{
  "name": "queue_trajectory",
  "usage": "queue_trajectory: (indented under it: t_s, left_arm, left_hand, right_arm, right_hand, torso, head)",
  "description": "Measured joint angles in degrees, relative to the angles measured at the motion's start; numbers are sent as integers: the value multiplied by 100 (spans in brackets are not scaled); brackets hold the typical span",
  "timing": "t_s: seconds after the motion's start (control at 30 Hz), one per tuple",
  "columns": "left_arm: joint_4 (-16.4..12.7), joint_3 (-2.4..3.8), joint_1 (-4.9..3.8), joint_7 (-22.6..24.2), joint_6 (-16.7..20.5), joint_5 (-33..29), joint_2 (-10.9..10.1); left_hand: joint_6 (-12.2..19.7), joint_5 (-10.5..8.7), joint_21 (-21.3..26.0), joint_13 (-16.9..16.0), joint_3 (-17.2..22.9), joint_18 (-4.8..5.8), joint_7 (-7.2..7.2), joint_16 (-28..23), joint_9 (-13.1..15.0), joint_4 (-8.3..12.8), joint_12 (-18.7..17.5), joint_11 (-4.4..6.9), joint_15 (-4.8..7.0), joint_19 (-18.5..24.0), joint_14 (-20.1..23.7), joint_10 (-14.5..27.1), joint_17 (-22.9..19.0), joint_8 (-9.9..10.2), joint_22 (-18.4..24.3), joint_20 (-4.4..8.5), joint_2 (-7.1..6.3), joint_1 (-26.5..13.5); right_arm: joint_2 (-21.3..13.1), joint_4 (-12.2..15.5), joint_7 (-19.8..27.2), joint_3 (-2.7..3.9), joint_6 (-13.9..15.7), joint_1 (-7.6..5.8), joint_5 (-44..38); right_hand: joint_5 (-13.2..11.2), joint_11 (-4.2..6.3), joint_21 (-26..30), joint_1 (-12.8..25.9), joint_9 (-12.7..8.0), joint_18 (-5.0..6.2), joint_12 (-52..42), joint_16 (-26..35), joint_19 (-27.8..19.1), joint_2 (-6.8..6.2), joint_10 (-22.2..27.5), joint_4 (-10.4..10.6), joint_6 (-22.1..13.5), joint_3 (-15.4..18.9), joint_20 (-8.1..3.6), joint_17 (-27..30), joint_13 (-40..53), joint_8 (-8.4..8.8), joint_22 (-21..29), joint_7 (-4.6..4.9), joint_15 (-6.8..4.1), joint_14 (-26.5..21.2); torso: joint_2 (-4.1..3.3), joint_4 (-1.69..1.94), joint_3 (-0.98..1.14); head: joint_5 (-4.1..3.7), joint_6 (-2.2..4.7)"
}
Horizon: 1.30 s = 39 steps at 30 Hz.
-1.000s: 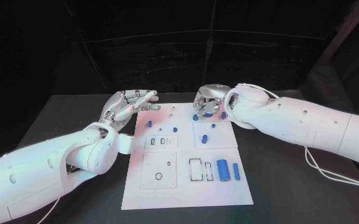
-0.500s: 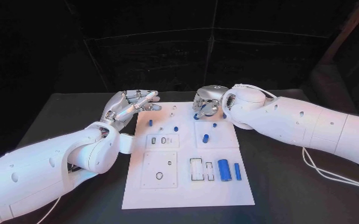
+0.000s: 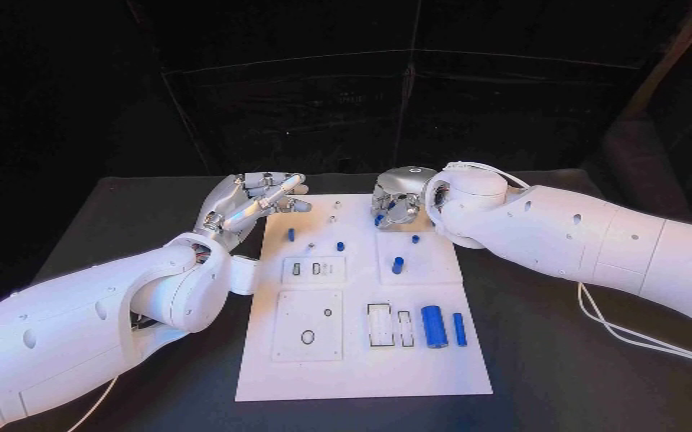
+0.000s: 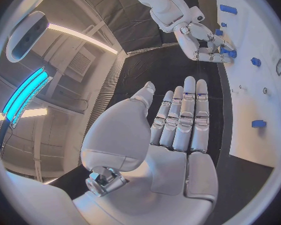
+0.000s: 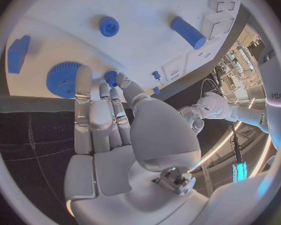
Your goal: Assemble the parts on the task board
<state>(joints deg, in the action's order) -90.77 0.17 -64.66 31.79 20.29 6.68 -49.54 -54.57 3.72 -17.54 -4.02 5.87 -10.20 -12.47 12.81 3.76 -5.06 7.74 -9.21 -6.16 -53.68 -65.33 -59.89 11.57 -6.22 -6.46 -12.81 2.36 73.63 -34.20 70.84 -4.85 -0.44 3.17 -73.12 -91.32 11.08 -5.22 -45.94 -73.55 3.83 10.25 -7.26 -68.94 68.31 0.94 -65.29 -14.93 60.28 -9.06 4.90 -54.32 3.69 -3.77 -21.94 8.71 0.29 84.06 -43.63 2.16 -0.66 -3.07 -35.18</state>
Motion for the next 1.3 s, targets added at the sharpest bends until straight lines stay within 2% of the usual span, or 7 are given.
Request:
queue_trajectory:
  t_s: [0.3, 0.43, 0.5, 0.57, 0.77, 1.07, 1.3]
  left_arm:
    - [13, 0, -2, -19, -5, 0, -2]
    - [19, 0, -3, -24, -6, 0, 0]
    - [23, 0, -3, -26, -6, 0, 0]
    - [24, 0, -3, -29, -6, 0, 0]
    - [27, 0, -4, -37, -7, 0, -3]
    - [26, 0, -5, -53, -10, 0, -12]
    - [35, 0, -7, -59, -12, -7, -6]
  left_hand:
    - [0, 0, 0, 0, 0, 0, 0, 0, 0, 0, 0, 0, 0, 0, 0, 0, 0, 0, 0, 0, 0, 0]
    - [0, 0, 0, 0, 0, 0, 0, 0, 0, 0, 0, 0, 0, 0, 0, 0, 11, 0, -1, 0, 0, 0]
    - [0, 0, 0, 0, 0, 0, 0, 0, 0, 0, 0, 0, 0, 0, 0, 0, 11, 0, -1, 0, 0, 0]
    - [0, 0, 0, 0, 0, 0, 0, 0, 0, 0, 0, 0, 0, 0, 0, 0, 11, 0, 0, 0, 0, 0]
    - [0, 0, 0, 1, 0, 1, 0, 0, 1, 0, -21, 0, -21, -29, -21, 0, 23, 23, 4, 5, 0, 0]
    - [0, 0, 0, 6, 16, 1, 0, 0, 1, 16, -35, -3, -21, -40, -21, 3, 33, 23, 11, -1, -20, -20]
    - [0, 0, 23, 6, 16, 1, 0, 0, 1, 16, -42, -21, -21, -39, -21, 21, 46, 44, 16, -1, -19, -19]
  right_arm:
    - [31, -33, -28, 4, -156, 0, -17]
    - [35, -46, -30, 8, -176, -10, -23]
    - [36, -48, -30, 10, -172, -12, -26]
    - [36, -48, -30, 10, -153, -12, -28]
    - [-4, -4, -12, -1, 85, 2, -31]
    - [-87, 228, 27, 7, 632, 2, 42]
    - [209, -12, 13, 10, 970, -1, 105]
  right_hand:
    - [0, 1, -103, 22, 0, 0, 0, -108, -44, 22, 0, -28, 57, -108, 1, -100, -2, 0, -58, -2, 0, 0]
    - [0, 45, -149, 22, 1, 0, 0, -185, -44, 22, -44, -30, 112, -207, 0, -165, -2, 0, -88, -18, 0, 0]
    - [-47, 56, -192, 15, 5, 0, 0, -244, -44, 76, -115, -36, 190, -292, 0, -218, -3, -6, -113, -22, -22, -19]
    - [-225, 81, -268, -34, 7, 0, 1, -333, -63, 170, -236, -53, 297, -459, -19, -320, -1, -45, -156, -44, -75, 6]
    - [-674, 144, -420, -23, 8, 0, 5, -461, -97, 279, -414, -14, 471, -876, -30, -448, -3, -83, -248, -82, -114, 9]
    - [-699, 135, -531, -17, 8, -1, 8, -529, -168, 286, -444, -134, 506, -1101, -41, -496, -2, -83, -319, -72, -114, 9]
    - [-720, 135, -581, -17, 8, 0, 49, -589, -187, 285, -443, -188, 514, -1155, -21, -539, 0, -54, -358, -79, -113, 9]
  torso:
    - [-21, 0, 2]
    - [-29, 3, 2]
    - [-32, 5, 2]
    - [-34, 6, 2]
    - [-40, 10, 2]
    - [-46, 11, -2]
    - [-58, 23, -1]
  head:
    - [-9, -16]
    - [-13, -21]
    - [-13, -21]
    - [-13, -15]
    - [-13, -2]
    - [8, 52]
    - [30, 82]
